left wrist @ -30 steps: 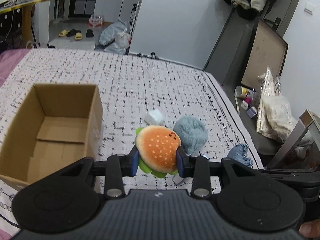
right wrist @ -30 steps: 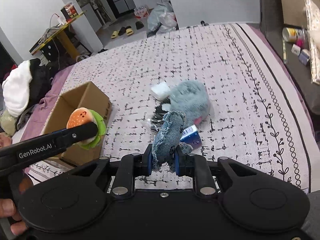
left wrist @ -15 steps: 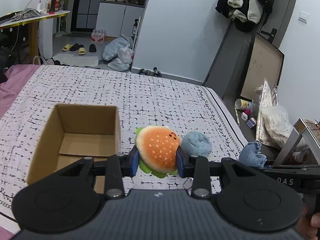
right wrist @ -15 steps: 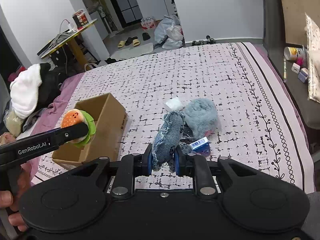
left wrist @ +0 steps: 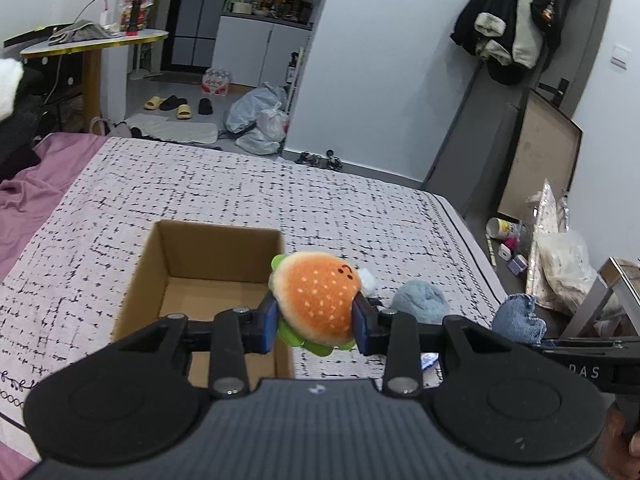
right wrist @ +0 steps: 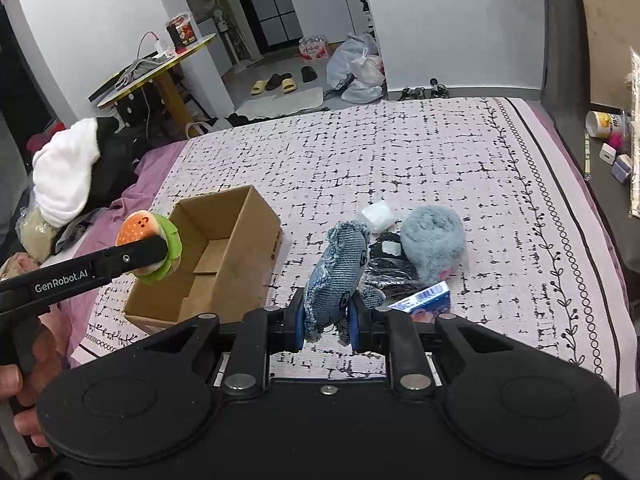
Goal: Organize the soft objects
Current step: 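Lift and carry the hamburger plush and blue plush over the cardboard box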
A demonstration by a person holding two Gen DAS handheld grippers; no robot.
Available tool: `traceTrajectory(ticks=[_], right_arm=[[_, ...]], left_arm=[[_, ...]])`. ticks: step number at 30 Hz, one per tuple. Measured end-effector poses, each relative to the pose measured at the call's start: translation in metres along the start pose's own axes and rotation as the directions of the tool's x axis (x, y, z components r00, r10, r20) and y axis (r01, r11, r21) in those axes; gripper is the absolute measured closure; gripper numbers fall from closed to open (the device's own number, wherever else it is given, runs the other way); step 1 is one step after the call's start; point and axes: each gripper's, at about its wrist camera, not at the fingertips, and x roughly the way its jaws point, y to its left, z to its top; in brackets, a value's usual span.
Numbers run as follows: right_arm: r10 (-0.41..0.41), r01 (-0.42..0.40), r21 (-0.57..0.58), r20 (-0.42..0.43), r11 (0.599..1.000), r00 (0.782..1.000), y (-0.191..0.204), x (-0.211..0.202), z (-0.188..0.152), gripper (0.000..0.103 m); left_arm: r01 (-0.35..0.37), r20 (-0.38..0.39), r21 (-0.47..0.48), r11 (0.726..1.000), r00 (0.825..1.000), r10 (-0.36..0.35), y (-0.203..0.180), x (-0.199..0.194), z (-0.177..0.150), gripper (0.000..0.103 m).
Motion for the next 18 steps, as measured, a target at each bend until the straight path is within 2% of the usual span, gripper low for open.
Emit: traceTrajectory(ticks=[9, 18], right_arm=[[0.020, -0.021, -0.040, -0.024, 0.999, 1.000, 0.028, 0.015, 0.005, 0.082], [0.044, -0.048, -0.092, -0.049, 0.995, 0.998, 0.056, 0.033, 0.018, 0.082]], left_arm=[[-0.063, -0.020, -0.063, 0.996, 0.998, 0.062, 0.035, 0.006, 0.000, 0.067], [-0.101, -0.070, -0.167, 0.981, 0.993, 0.091, 0.073, 0.025, -0.006, 0.066]])
